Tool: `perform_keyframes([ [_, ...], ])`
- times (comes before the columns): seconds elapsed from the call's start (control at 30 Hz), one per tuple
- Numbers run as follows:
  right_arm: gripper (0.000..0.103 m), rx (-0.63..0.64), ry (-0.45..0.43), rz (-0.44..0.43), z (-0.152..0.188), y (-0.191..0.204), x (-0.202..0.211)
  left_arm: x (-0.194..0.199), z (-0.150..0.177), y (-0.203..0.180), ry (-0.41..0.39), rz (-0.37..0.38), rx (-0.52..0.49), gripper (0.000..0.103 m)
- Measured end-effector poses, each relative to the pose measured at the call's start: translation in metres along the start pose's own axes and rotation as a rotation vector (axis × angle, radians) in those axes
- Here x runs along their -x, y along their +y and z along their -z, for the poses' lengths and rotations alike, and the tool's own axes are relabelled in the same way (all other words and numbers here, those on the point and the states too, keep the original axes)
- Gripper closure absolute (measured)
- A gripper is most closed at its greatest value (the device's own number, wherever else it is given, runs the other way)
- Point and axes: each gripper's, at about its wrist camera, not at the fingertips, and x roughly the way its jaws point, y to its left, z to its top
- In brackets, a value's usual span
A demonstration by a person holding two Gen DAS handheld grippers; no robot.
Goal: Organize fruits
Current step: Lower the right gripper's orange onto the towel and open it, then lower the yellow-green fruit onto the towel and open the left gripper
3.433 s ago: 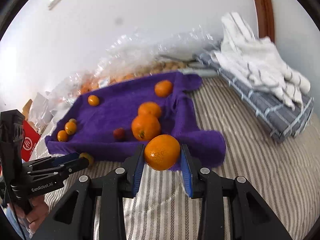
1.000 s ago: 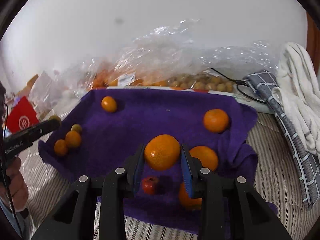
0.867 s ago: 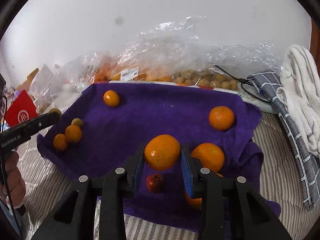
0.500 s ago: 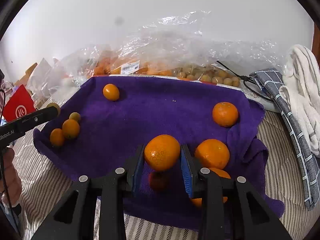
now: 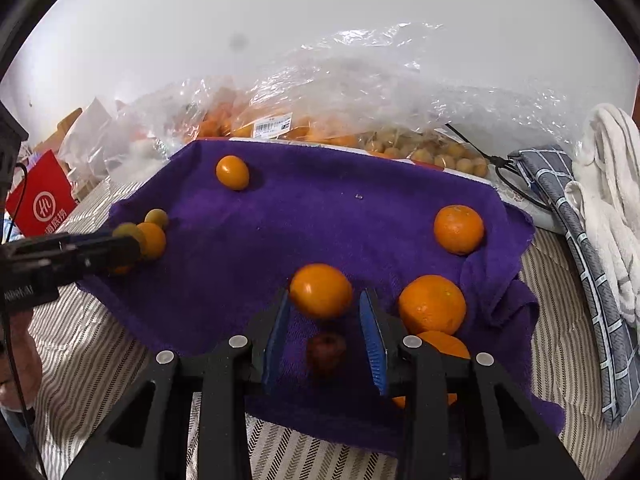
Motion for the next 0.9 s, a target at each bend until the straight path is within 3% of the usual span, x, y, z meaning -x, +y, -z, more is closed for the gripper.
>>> perform_keyframes([
  [0.4,0.063,-0.075,-0.055,0.011,-0.004,-0.019,0.020,-0.012,0.006,-0.010,0.059,-0.040,-0.043,0.076],
  [0.77,0.063,-0.111,-0.055,0.019,-0.003,-0.027,0.019,-0.013,0.012,-0.022,0.039,-0.100,-0.113,0.076],
  [0.9,0.062,-0.111,-0.056,0.020,-0.003,-0.026,0.019,-0.012,0.014,-0.024,0.016,-0.106,-0.121,0.071],
])
